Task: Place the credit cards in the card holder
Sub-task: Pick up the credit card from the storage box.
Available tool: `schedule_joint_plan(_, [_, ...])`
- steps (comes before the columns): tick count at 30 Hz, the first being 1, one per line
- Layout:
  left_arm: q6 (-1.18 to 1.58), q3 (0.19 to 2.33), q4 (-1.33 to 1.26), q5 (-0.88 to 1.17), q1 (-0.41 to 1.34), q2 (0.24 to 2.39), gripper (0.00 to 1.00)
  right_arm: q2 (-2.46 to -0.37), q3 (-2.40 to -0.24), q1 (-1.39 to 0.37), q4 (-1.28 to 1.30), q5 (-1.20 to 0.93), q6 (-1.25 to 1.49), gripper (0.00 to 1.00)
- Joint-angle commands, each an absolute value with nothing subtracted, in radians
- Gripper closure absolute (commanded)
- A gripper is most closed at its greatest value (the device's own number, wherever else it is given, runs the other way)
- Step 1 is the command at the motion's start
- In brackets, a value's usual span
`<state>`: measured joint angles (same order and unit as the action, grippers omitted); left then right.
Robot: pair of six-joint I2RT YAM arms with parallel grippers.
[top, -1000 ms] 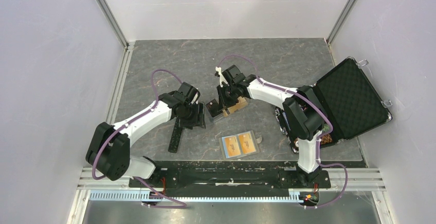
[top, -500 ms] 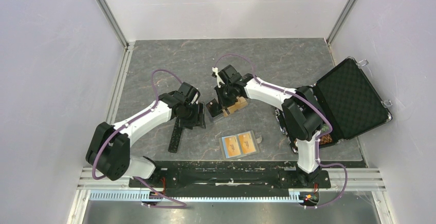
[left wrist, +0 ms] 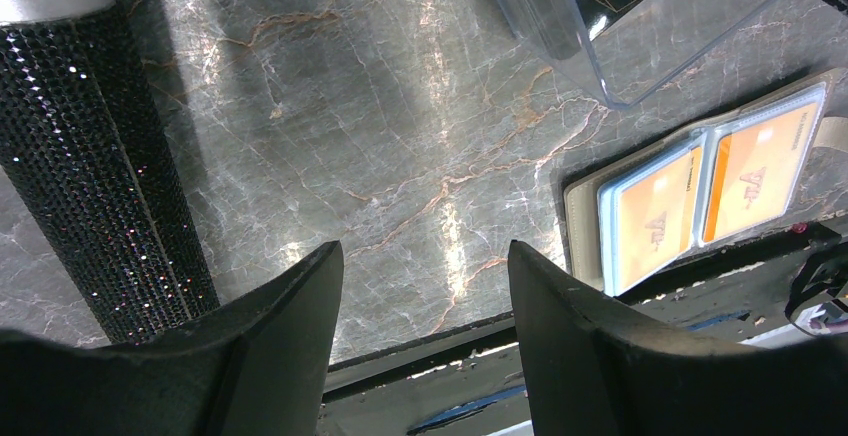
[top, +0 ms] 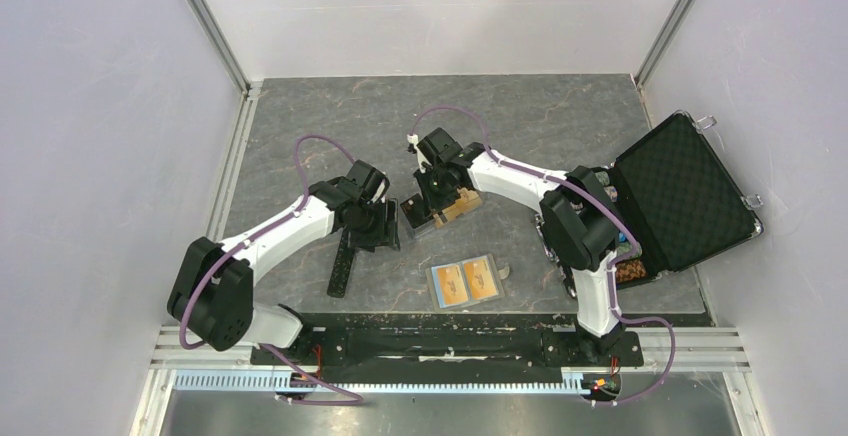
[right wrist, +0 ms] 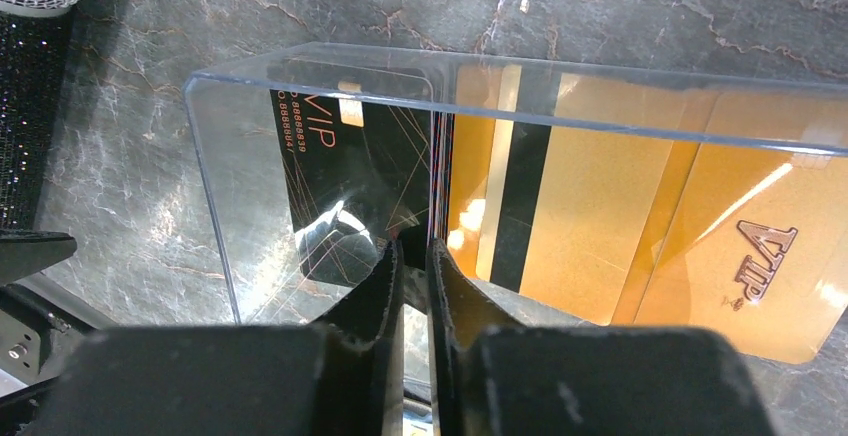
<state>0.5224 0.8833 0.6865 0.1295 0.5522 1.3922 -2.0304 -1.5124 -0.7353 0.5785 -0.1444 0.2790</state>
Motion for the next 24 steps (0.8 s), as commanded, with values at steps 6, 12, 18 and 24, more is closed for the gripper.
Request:
schedule_joint_plan(6, [0.483,0.876,0.675,0.127,0.557,1.387,0.32,-2.050,-1.529,-0.747,0.621,-0.058,0.241,1.00])
schedule_joint_plan(12, [0.483,0.876,0.675,0.126,0.557,1.386,0.32,-2.003,-1.518,-0.749,0.594,-0.130,0.261,1.00])
schedule_joint_plan(18, [0.485,0.873,0.675,0.126,0.557,1.386,0.32,-1.977,-1.511,-0.749,0.541,-0.253,0.308,1.00])
schedule_joint_plan(24, [0.485,0.875,0.675,0.126,0.558,1.384,0.32,-2.010,-1.521,-0.749,0.531,-0.294,0.320,0.99])
